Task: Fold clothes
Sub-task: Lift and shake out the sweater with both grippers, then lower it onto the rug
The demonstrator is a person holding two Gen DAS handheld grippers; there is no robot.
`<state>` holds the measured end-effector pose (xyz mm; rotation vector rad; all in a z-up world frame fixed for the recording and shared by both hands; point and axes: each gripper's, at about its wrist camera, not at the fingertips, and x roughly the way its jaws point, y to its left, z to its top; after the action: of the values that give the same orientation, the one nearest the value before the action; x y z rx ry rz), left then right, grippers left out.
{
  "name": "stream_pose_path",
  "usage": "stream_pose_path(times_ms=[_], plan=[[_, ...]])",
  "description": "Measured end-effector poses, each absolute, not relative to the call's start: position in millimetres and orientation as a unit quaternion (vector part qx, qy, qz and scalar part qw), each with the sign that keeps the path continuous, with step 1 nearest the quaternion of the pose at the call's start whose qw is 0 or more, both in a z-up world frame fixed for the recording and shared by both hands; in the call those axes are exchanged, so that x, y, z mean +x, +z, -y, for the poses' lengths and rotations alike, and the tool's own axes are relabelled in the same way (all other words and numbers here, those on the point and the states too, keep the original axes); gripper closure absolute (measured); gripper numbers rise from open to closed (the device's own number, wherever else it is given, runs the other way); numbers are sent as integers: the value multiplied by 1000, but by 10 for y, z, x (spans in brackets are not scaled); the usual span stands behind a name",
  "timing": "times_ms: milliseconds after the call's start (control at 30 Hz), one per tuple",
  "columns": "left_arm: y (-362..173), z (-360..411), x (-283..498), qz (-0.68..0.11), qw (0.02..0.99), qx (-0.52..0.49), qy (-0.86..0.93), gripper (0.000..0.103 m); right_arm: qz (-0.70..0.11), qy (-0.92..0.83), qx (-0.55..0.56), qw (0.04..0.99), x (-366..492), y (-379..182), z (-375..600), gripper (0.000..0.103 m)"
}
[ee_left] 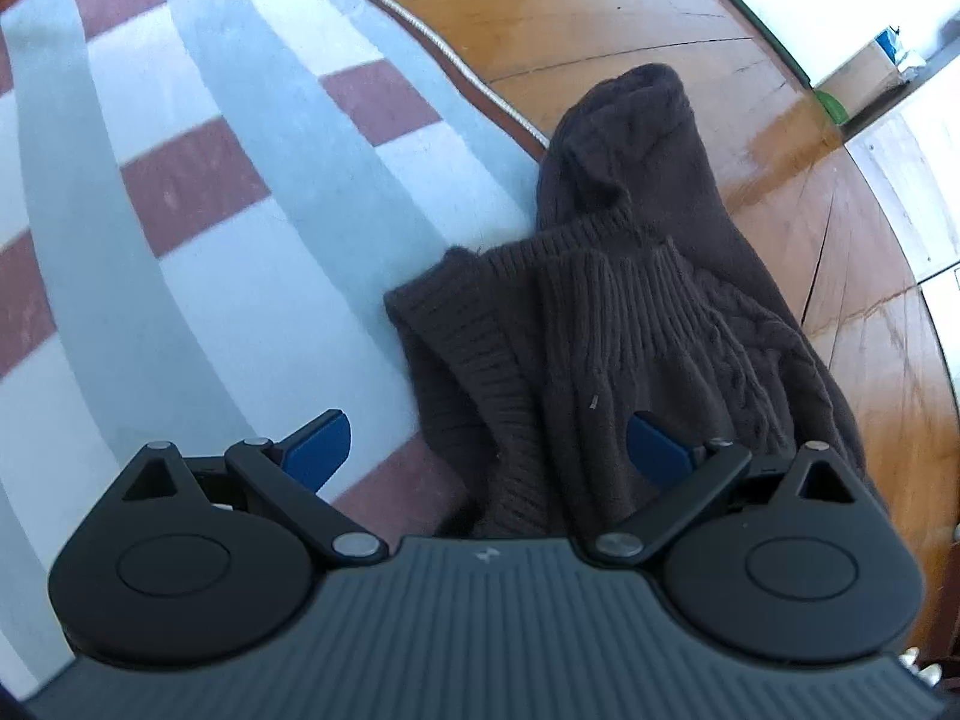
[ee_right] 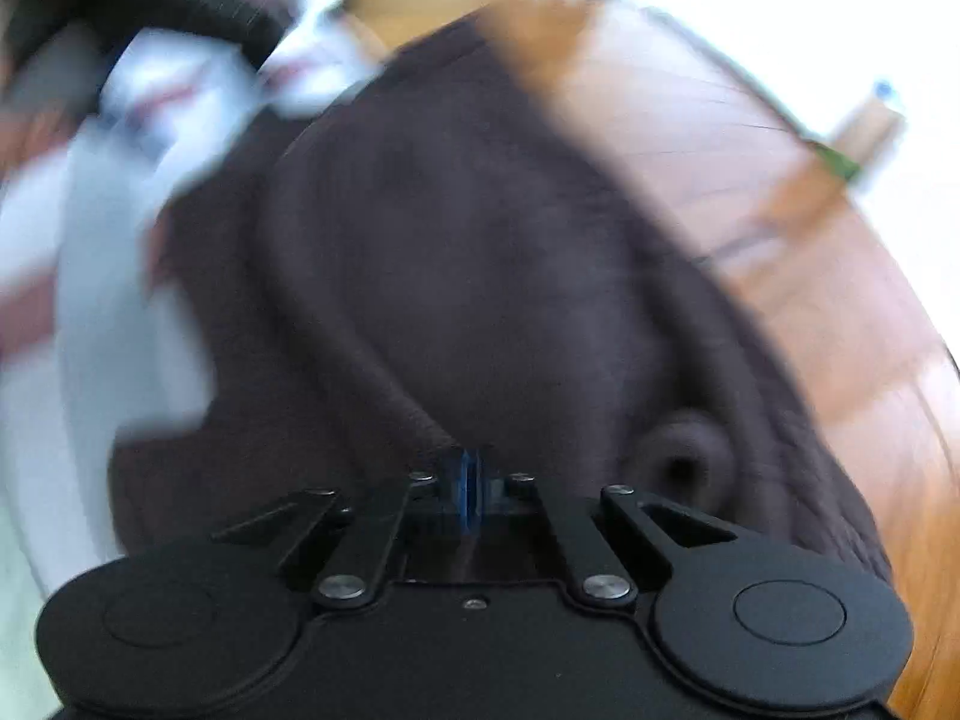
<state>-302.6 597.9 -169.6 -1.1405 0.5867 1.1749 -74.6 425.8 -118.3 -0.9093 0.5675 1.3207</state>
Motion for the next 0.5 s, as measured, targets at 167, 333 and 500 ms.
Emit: stream_pose_path(times_ms=[167,333,500], plan=[[-1710,-5975,-3038,-259,657,-507,495,4,-169,529,-273,785,-554,-316,-3506,103],[-1771,-5945,-2846,-297,670,-506,454,9,-199,446,-237,840,-195,-72,-2827,103],[-1761,-5850,-2512,-333,695,-471,429,12,-250,523,-247,776,-305,-379,-2872,97]])
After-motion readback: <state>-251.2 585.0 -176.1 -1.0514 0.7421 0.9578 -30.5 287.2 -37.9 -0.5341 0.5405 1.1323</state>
